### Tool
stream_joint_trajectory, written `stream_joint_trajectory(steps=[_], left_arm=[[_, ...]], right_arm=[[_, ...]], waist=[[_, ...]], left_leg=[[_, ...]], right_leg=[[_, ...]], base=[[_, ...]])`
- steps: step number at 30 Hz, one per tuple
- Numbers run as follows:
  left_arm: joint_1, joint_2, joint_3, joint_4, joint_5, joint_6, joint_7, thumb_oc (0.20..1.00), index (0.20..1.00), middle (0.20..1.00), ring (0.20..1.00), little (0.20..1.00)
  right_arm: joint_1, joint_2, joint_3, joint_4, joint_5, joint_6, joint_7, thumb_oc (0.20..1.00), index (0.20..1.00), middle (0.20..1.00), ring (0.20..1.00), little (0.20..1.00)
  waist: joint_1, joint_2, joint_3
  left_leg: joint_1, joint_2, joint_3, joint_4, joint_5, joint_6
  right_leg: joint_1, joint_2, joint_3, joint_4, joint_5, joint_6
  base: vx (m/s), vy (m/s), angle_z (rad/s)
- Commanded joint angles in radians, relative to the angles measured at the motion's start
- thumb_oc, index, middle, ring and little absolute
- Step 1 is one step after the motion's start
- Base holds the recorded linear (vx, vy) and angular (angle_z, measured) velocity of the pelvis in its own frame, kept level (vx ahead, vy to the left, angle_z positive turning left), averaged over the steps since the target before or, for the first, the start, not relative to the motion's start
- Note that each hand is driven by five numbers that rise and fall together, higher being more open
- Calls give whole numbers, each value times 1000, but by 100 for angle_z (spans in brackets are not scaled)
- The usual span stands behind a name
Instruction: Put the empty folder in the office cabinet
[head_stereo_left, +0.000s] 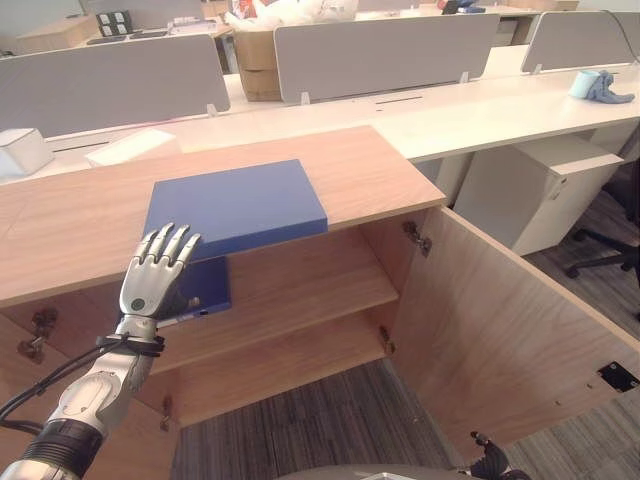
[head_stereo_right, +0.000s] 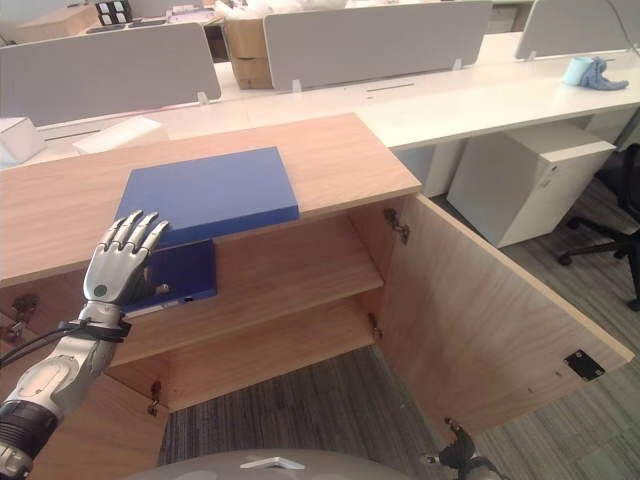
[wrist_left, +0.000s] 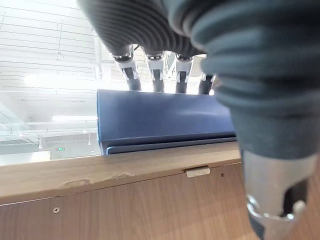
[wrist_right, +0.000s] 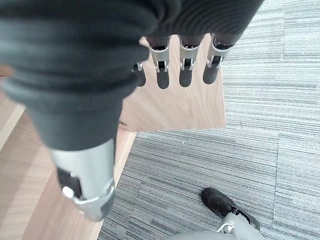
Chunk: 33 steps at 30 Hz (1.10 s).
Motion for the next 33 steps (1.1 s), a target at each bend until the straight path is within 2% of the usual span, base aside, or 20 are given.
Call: stream_joint_trajectory(steps=[1, 20, 21, 22, 23, 24, 33], left_arm=[[-151, 49, -9, 74, 25, 28, 46, 1000, 1000, 1000, 1000, 1000], [-265, 57, -83, 295, 18, 111, 71, 1000, 1000, 1000, 1000, 1000], [-267, 56, -85, 297, 17, 111, 72, 856, 856, 856, 856, 856], [-267, 56, -88, 310, 11, 109, 68, 551, 551, 551, 551, 551], [-267, 56, -88, 310, 11, 109, 68, 551, 551, 551, 551, 551], [-266, 57, -83, 314, -21, 96, 57, 200, 200, 200, 200, 200], [-224, 68, -67, 250, -60, 43, 33, 200, 200, 200, 200, 200]], right_arm=[[-69, -11, 29, -11, 30, -36, -29, 1000, 1000, 1000, 1000, 1000], [-74, -17, 48, -6, 19, -44, -39, 1000, 1000, 1000, 1000, 1000], [-74, -16, 48, -6, 19, -44, -39, 1000, 1000, 1000, 1000, 1000], [-72, -17, 47, -5, 19, -45, -40, 1000, 1000, 1000, 1000, 1000], [-72, -17, 47, -5, 19, -45, -40, 1000, 1000, 1000, 1000, 1000], [-71, -22, 42, -8, 20, -45, -43, 1000, 1000, 1000, 1000, 1000], [-72, -25, 30, -11, 26, -45, -45, 1000, 1000, 1000, 1000, 1000]], waist=[[-23, -23, 6], [-50, -24, 1], [-49, -24, 1], [-49, -24, 1], [-49, -24, 1], [-51, -23, 0], [-44, -20, 0]], left_leg=[[0, 42, -73, 0, -35, -48], [17, 40, -37, 0, -44, -48], [17, 40, -37, 0, -44, -48], [18, 40, -36, 0, -44, -48], [18, 40, -36, 0, -44, -48], [21, 40, -35, 0, -45, -48], [22, 39, -37, 0, -45, -48]], right_leg=[[48, -51, -2, 4, -20, 62], [40, -52, 27, 4, -9, 68], [40, -52, 27, 4, -9, 68], [40, -52, 27, 4, -10, 68], [40, -52, 27, 4, -10, 68], [42, -51, 27, 4, -9, 68], [44, -52, 24, 4, -9, 68]], base=[[0, 0, 0], [13, 5, -4], [13, 3, -6], [5, 2, -3], [0, 0, 0], [0, 0, 0], [0, 0, 0]])
